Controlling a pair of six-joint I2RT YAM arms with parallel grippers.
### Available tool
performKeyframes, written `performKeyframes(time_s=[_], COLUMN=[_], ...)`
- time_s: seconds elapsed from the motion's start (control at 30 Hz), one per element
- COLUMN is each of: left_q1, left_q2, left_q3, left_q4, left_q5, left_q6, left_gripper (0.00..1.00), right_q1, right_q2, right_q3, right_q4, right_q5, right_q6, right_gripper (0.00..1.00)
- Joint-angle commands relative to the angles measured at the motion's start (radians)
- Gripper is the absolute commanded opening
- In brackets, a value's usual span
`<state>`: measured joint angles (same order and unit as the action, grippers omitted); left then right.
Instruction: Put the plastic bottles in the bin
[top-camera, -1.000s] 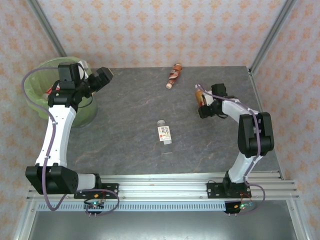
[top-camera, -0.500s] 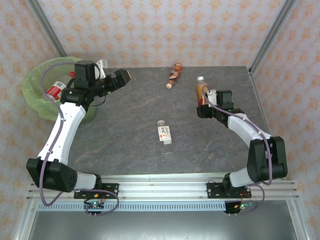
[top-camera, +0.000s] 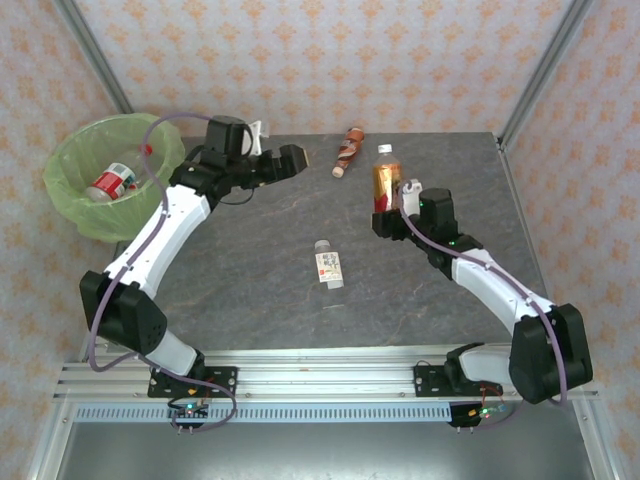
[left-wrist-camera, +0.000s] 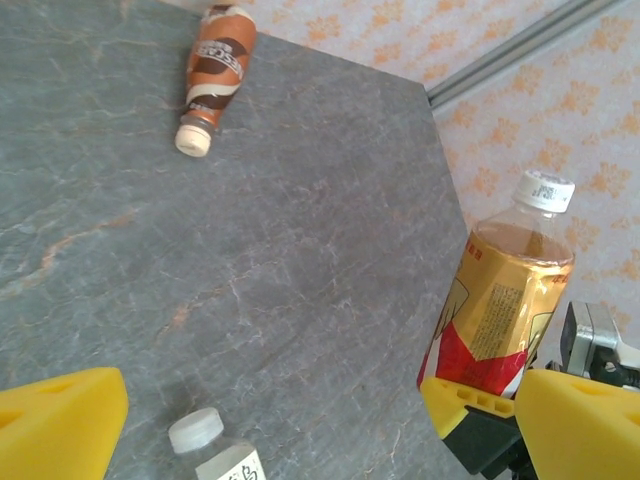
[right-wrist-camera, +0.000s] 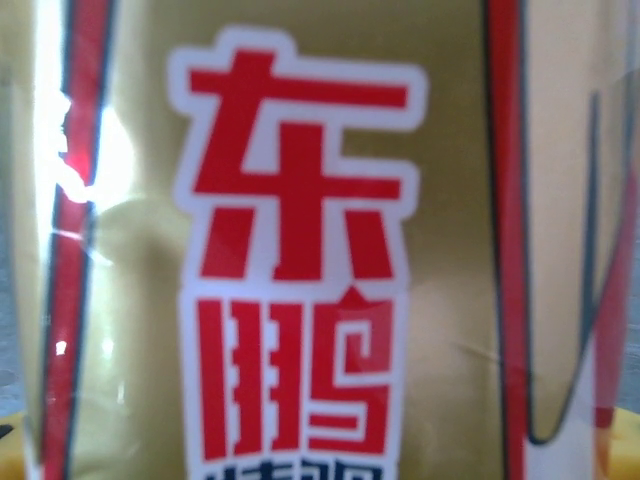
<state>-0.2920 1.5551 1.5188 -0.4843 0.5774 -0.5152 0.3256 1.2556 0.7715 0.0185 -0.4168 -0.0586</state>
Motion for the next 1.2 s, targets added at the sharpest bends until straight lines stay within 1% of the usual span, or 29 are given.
performKeyframes(time_s=[0.0, 0.1, 0.23, 0.4, 0.53, 0.63, 0.87, 0.93, 1.03, 1.17], left_q1=[-0.038, -0.063, -0.086, -0.113, -0.134, -0.153, -0.169, -0.174, -0.180, -0.181], left_q2=[0.013, 0.032, 0.054, 0.078, 0.091, 0.108, 0.149, 0.156, 0.163, 0.184], left_q3=[0.020, 0.017, 0.018, 0.026, 0.026, 0.029, 0.070, 0.080, 0.076, 0.078], left_q4=[0.089, 0.121, 0.145, 0.150, 0.194, 0.229, 0.211, 0.188, 0.190, 0.211], left_q5=[-0.041, -0.042, -0.028, 0.001, 0.029, 0.046, 0.065, 0.045, 0.007, -0.010], left_q6=[0.003, -0.004, 0.003, 0.013, 0.004, -0.007, 0.012, 0.023, 0.014, -0.014], left_gripper=[1.00, 1.00, 1.00, 1.00, 1.00, 1.00, 1.00, 1.00, 0.98, 0.96], right_q1=[0.040, 0.074, 0.117, 0.158, 0.191, 0.221, 0.245, 0.245, 0.247, 0.254], right_q2=[-0.018, -0.012, -0.001, 0.039, 0.074, 0.103, 0.143, 0.143, 0.136, 0.129], right_q3=[-0.006, -0.002, 0.007, 0.056, 0.103, 0.133, 0.156, 0.161, 0.163, 0.140], right_q4=[0.066, 0.087, 0.133, 0.136, 0.137, 0.139, 0.180, 0.172, 0.182, 0.261], right_q5=[0.028, 0.043, 0.032, 0.025, -0.002, 0.010, 0.028, 0.006, -0.062, -0.107], right_q6=[0.055, 0.084, 0.119, 0.124, 0.133, 0.138, 0.191, 0.174, 0.149, 0.168], right_gripper=[0.44, 0.44, 0.46, 0.46, 0.46, 0.47, 0.47, 0.48, 0.50, 0.51])
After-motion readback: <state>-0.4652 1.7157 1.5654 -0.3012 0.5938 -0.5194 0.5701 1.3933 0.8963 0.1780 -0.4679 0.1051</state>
